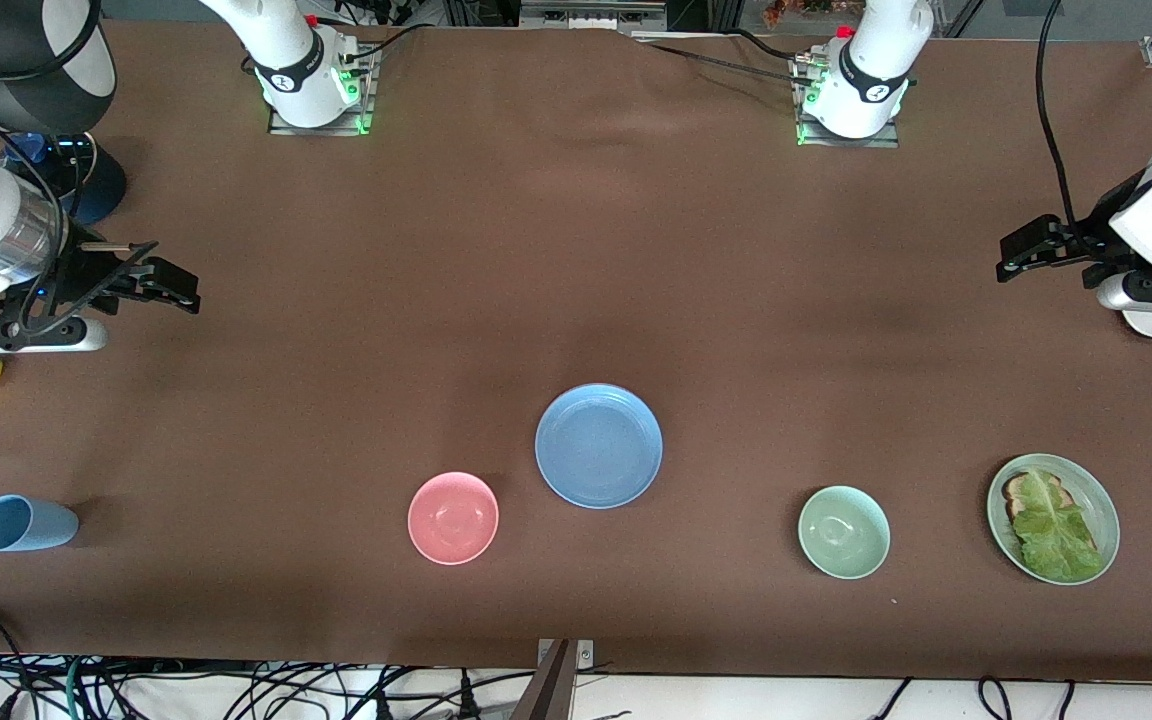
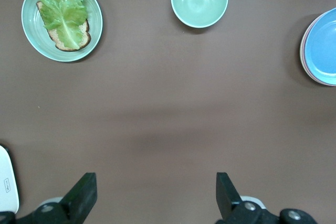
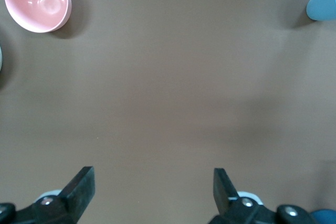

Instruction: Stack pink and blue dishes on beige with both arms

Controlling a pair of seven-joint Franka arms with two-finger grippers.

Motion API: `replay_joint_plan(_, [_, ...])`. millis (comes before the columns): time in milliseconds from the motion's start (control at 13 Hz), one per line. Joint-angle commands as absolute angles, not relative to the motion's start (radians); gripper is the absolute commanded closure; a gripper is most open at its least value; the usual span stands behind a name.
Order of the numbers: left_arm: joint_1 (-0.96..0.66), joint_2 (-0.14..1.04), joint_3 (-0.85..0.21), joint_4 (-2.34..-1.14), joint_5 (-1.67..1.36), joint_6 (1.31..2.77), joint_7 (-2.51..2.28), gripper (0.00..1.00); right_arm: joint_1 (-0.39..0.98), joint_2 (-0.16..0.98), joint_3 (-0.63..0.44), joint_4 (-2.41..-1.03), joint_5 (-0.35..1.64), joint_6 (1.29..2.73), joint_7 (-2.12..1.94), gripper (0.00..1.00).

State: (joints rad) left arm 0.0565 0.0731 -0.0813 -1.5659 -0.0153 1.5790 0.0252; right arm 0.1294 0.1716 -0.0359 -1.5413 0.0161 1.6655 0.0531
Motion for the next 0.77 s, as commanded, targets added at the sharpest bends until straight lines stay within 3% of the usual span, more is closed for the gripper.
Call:
replay_joint_plan(0, [0.060,0.083,-0.084,-1.542,-0.005,1.574,0.035,0.00,0.124,0.161,-0.035,-1.520,0.011,1.606,0.015,0.00])
replay_joint_plan(231, [0.060,0.083,-0.084,-1.542,-0.006,1.574,0.035,0.00,0.123,0.164,-0.035,-1.462,0.009,1.539,-0.009,0.00])
replay_joint_plan(692, [0.060,0.083,-0.084,-1.542,-0.006,1.574,0.035,0.00,0.121,0.166,-0.037,-1.460,0.011,1.534,-0.026,0.00])
